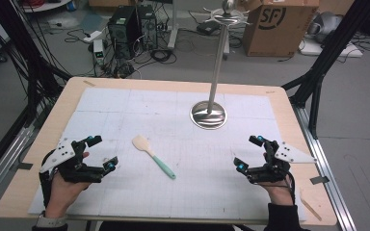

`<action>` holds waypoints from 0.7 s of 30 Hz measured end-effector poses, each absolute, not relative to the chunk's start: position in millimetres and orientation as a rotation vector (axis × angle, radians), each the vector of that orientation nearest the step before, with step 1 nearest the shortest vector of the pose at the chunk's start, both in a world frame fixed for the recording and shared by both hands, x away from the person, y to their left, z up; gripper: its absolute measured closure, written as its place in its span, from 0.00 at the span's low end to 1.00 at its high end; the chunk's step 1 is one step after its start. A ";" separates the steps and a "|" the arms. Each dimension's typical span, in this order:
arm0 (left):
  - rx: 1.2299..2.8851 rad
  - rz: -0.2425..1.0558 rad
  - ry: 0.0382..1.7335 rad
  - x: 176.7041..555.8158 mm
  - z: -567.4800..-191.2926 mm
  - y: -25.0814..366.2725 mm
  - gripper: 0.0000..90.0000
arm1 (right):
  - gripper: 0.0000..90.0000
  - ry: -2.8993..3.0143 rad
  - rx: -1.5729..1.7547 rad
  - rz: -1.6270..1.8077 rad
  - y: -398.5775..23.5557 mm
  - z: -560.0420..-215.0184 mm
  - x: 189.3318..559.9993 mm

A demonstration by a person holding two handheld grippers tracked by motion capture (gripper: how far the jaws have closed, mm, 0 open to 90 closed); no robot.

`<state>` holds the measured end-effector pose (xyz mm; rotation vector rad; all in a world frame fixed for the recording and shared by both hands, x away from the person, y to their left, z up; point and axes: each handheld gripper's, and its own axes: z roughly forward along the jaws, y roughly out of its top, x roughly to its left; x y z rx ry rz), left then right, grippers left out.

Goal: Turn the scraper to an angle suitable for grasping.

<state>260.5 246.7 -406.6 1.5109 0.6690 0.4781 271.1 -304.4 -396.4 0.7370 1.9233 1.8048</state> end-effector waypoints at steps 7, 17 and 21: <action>1.524 0.411 0.682 261.9 -407.8 246.4 0.02 | 0.01 1.928 0.734 1.804 -304.2 -396.4 270.9; 1.557 0.434 0.715 262.6 -410.3 236.4 0.14 | 0.01 1.931 0.738 1.799 -304.4 -396.7 271.4; 1.592 0.442 0.730 262.9 -412.2 231.1 0.41 | 0.01 1.931 0.740 1.791 -304.1 -397.2 271.5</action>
